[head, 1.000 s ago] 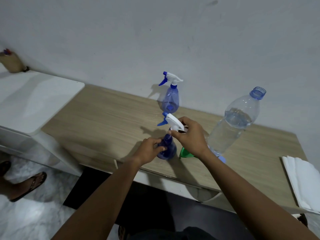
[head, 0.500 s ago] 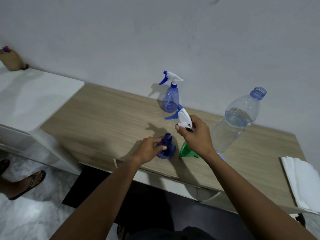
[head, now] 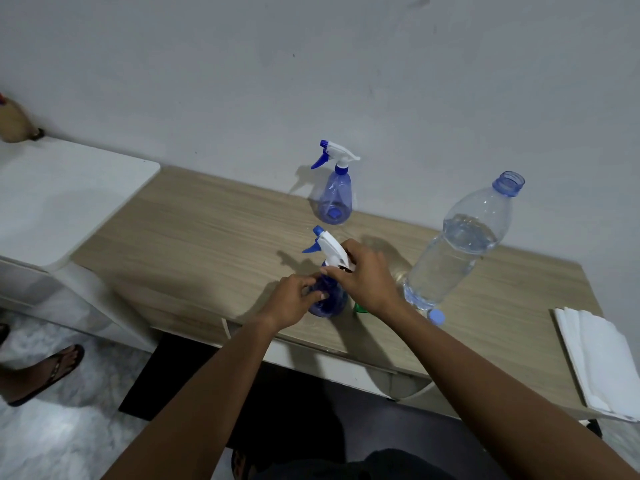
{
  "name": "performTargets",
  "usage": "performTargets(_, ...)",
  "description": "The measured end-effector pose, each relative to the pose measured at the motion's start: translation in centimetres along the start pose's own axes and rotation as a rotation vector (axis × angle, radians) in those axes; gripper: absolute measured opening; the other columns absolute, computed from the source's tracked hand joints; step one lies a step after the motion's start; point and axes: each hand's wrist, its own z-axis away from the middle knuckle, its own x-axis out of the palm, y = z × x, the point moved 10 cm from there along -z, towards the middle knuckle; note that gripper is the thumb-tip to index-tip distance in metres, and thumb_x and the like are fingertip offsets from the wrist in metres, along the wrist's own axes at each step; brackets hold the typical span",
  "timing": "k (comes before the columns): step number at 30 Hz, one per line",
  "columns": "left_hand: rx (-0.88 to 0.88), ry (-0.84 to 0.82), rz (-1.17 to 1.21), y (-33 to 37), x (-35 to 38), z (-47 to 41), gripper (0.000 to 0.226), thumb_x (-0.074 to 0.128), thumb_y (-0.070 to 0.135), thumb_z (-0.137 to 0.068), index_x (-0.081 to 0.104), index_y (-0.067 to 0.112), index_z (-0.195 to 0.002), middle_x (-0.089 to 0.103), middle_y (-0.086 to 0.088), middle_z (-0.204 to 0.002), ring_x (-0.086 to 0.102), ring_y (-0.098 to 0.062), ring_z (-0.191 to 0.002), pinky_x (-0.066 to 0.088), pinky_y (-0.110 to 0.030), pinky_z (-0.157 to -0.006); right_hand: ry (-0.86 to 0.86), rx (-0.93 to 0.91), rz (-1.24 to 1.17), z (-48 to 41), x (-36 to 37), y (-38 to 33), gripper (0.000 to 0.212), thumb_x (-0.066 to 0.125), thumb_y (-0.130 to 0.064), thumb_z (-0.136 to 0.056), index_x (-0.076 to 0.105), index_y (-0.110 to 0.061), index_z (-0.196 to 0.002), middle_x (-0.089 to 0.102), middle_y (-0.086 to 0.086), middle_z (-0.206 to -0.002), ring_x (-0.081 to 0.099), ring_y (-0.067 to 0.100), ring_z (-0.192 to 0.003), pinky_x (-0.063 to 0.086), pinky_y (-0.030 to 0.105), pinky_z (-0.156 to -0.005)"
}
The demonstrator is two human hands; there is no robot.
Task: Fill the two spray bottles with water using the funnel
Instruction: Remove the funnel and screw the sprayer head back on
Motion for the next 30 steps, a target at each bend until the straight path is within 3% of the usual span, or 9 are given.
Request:
performTargets(3, 0.0, -0.005, -0.008, -0.2, 0.2, 0.0, 0.013, 0.068, 0.02, -0.092, 0.074, 0.008, -0.09, 0.073, -0.009, -0.081, 0.069, -0.025, -0.081, 0.047, -0.022, -0.065, 0.021, 0.0, 0.038, 0.3, 0.4, 0.1, 0.025, 0.078, -0.036, -0.083, 0.061, -0.021, -0.091, 0.061, -0.005, -0.07, 0.053, 0.011, -0.064, 0.038, 0.025, -0.055)
performTargets(5, 0.011, -0.013, -0.002, 0.0, 0.2, 0.0, 0.01, 0.068, 0.018, -0.092, 0.075, 0.011, -0.095, 0.074, -0.005, -0.083, 0.07, -0.021, -0.084, 0.047, -0.018, -0.067, 0.05, 0.014, 0.027, 0.4, 0.1, 0.4, 0.026, 0.077, -0.035, -0.083, 0.061, -0.017, -0.093, 0.064, -0.002, -0.073, 0.057, 0.019, -0.068, 0.042, 0.034, -0.059)
performTargets(10, 0.023, -0.019, -0.001, 0.5, 0.0, 0.2, 0.023, 0.066, 0.013, -0.092, 0.075, 0.024, -0.111, 0.075, 0.007, -0.091, 0.069, -0.005, -0.085, 0.05, -0.018, -0.072, -0.022, -0.037, 0.087, 1.0, 0.7, 0.1, 0.024, 0.075, -0.03, -0.084, 0.056, -0.018, -0.091, 0.061, -0.005, -0.071, 0.053, 0.021, -0.065, 0.037, 0.034, -0.057)
performTargets(14, 0.008, -0.028, -0.021, 0.0, -0.1, 0.1, 0.029, 0.063, 0.015, -0.09, 0.074, 0.03, -0.112, 0.077, 0.002, -0.092, 0.072, -0.02, -0.086, 0.057, -0.041, -0.08, -0.055, -0.035, 0.148, 0.2, 1.0, -0.3, 0.029, 0.076, -0.032, -0.083, 0.052, -0.018, -0.089, 0.062, 0.0, -0.073, 0.052, 0.025, -0.067, 0.033, 0.035, -0.054)
performTargets(17, 0.021, -0.017, -0.018, 0.5, -0.2, 0.3, 0.033, 0.06, 0.009, -0.089, 0.075, 0.027, -0.113, 0.077, 0.0, -0.094, 0.072, -0.019, -0.09, 0.057, -0.038, -0.082, -0.089, -0.063, 0.185, -0.2, 1.2, -0.7, 0.031, 0.078, -0.029, -0.082, 0.048, -0.021, -0.083, 0.054, -0.002, -0.07, 0.046, 0.024, -0.066, 0.026, 0.034, -0.052)
performTargets(20, 0.018, -0.015, 0.01, 0.6, -0.1, 0.5, 0.032, 0.061, 0.006, -0.091, 0.075, 0.023, -0.114, 0.076, 0.004, -0.096, 0.071, -0.012, -0.094, 0.055, -0.029, -0.082, -0.12, -0.076, 0.25, -0.4, 1.3, -0.9, 0.023, 0.078, -0.029, -0.082, 0.059, -0.015, -0.081, 0.055, -0.003, -0.071, 0.047, 0.023, -0.069, 0.027, 0.033, -0.059)
performTargets(23, 0.004, -0.008, 0.016, 0.4, -0.1, 0.4, 0.018, 0.066, 0.013, -0.091, 0.077, 0.022, -0.103, 0.075, 0.006, -0.083, 0.071, -0.015, -0.086, 0.053, -0.031, -0.073, -0.156, -0.076, 0.342, -1.1, 1.5, -1.4, 0.021, 0.075, -0.029, -0.084, 0.063, -0.011, -0.082, 0.064, 0.006, -0.08, 0.047, 0.024, -0.072, 0.029, 0.032, -0.061)
performTargets(26, 0.011, 0.014, 0.014, 0.7, -0.3, 0.4, 0.014, 0.069, 0.015, -0.09, 0.077, 0.023, -0.099, 0.069, 0.012, -0.071, 0.067, -0.014, -0.076, 0.047, -0.023, -0.066, -0.207, -0.07, 0.422, -1.7, 1.9, -1.8, 0.025, 0.073, -0.033, -0.086, 0.065, -0.009, -0.089, 0.068, 0.014, -0.092, 0.047, 0.026, -0.074, 0.031, 0.031, -0.062)
performTargets(30, -0.024, 0.001, 0.013, 0.1, 0.0, 0.3, 0.006, 0.069, 0.02, -0.088, 0.074, 0.021, -0.086, 0.071, -0.012, -0.074, 0.064, -0.023, -0.07, 0.053, -0.038, -0.07, -0.197, -0.111, 0.447, -1.3, 1.9, -1.9, 0.033, 0.071, -0.04, -0.089, 0.066, -0.008, -0.092, 0.067, 0.012, -0.093, 0.049, 0.026, -0.077, 0.03, 0.032, -0.066)
